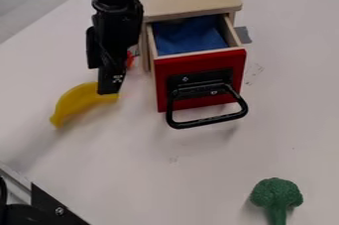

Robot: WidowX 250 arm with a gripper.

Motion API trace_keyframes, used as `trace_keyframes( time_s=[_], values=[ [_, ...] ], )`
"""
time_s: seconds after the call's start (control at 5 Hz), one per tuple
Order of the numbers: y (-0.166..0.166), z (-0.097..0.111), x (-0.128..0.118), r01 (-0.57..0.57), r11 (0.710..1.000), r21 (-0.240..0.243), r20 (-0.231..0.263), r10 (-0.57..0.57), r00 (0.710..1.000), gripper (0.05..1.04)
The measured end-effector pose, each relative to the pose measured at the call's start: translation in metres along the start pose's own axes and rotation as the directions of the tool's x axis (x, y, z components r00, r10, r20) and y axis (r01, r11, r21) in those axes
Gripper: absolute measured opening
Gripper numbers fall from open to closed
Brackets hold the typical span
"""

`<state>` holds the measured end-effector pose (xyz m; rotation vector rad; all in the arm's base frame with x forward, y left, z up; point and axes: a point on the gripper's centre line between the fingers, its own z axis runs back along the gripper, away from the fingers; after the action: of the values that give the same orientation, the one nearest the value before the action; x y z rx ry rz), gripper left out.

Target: Move the banana inside the drawer

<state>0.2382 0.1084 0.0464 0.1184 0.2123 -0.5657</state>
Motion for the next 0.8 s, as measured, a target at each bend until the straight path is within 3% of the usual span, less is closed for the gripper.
trace_keyframes(
  time_s=[0.2, 0.8],
  values=[
    [0.005, -0.001, -0.011, -0.013, 1.0, -0.024, -0.016, 0.013, 1.0, 0.999],
    [-0.001, -0.02, -0.017, 0.019, 1.0, -0.005, -0.05, -0.019, 0.999, 0.999]
  ],
)
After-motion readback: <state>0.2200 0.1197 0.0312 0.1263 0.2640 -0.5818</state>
